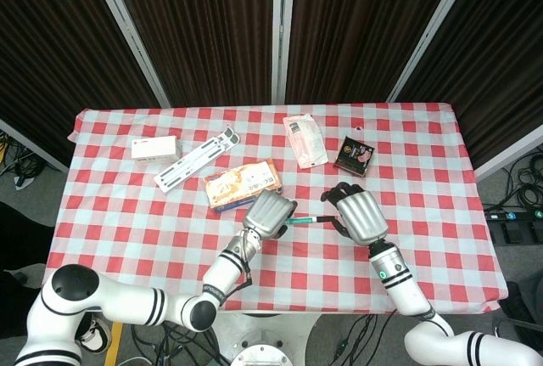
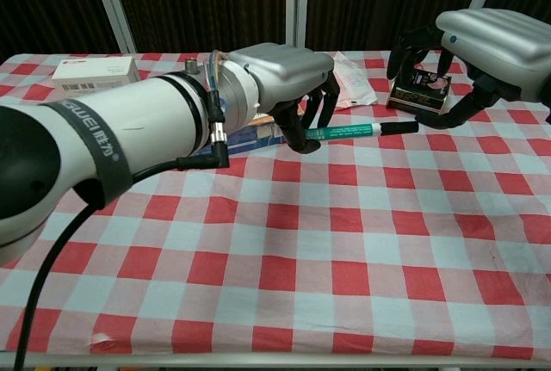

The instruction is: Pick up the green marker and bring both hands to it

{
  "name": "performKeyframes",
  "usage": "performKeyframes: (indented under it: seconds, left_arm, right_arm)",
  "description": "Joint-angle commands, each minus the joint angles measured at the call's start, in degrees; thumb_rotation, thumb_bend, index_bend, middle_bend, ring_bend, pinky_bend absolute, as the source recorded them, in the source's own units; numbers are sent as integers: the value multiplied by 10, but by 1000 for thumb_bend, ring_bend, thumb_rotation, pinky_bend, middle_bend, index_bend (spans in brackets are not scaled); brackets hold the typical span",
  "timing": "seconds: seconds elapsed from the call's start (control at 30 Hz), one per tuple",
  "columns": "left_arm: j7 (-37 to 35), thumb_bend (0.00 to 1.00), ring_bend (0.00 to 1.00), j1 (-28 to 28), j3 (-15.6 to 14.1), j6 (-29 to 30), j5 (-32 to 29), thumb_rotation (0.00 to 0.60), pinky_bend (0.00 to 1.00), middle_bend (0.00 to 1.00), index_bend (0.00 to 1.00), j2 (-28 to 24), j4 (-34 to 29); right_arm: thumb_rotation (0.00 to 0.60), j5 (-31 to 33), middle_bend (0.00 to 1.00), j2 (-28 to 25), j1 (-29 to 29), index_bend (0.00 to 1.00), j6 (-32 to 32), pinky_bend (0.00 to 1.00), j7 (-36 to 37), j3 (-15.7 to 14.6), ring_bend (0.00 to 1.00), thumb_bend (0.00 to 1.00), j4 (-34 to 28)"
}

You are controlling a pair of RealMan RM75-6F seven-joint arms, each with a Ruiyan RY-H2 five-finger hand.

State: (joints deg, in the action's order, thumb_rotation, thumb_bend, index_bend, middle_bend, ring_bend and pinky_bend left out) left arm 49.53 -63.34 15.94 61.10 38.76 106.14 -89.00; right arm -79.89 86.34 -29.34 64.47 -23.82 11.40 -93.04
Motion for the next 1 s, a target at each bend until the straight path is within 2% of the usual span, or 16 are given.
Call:
performKeyframes:
  seconds: [0.03,0.27,1.0]
  left_arm:
    - [-2,417,858,-1,0,0,-1,600,854,584,548,-1,1]
    - [-7,418,858,-2,-4,1,0,600,853,584,548,-7,1]
    - [-13,418,858,-5,-9,17,-3,600,851,584,548,-8,-13]
  right_arm:
    - [600,8,412,8,-6,401,-7,319,-4,-4,277,143,-3]
    - [600,17,425,14,-12,412,-12,289,-14,-16,277,143,-4]
    - [600,32,496,44,-26,489,1,286,-14,-22,303,158,39]
